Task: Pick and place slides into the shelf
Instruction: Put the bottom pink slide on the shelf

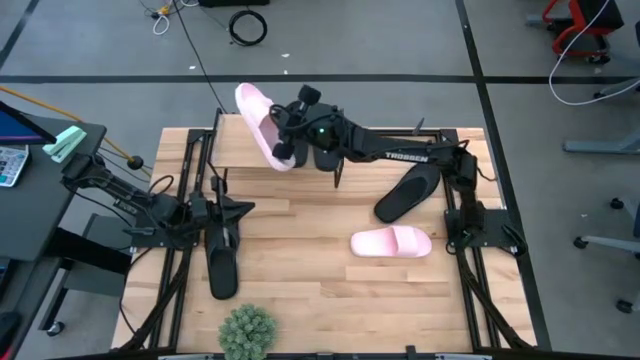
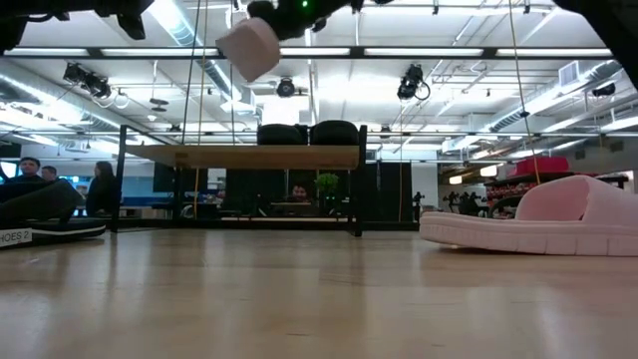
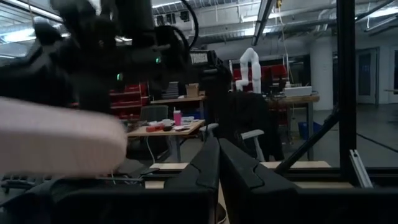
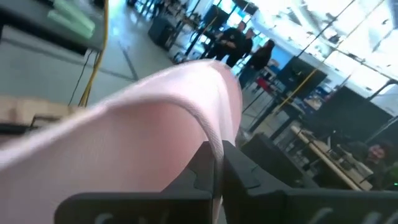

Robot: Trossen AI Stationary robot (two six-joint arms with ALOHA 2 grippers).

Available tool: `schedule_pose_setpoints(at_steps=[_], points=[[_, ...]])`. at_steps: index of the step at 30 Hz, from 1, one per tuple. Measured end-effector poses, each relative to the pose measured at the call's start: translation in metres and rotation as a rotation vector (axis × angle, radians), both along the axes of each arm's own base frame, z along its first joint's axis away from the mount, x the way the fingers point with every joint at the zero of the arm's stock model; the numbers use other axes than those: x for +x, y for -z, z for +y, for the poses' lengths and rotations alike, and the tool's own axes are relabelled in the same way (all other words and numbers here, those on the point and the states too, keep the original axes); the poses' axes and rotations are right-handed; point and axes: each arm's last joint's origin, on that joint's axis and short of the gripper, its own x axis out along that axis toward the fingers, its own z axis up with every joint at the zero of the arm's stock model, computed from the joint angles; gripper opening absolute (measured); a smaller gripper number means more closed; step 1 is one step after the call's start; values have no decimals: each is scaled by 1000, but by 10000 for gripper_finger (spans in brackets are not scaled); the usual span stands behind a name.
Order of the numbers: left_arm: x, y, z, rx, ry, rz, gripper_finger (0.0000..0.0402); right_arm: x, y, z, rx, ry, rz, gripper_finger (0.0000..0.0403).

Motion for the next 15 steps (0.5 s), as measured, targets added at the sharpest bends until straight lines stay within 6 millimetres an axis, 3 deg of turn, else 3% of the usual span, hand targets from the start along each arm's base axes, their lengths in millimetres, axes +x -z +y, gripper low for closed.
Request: schedule_pose_setpoints(at_steps=[4,11,15], points=[[-2,-3,1,-14,-5,-26,13,17,19,0,-19,-14,20,9],[-6,-6,3,-30,-42,-43,7,37,24,-12,-2,5,34,10],[-6,-6,3,-33,-42,-45,21,46,40,-23,6,48,78,10]])
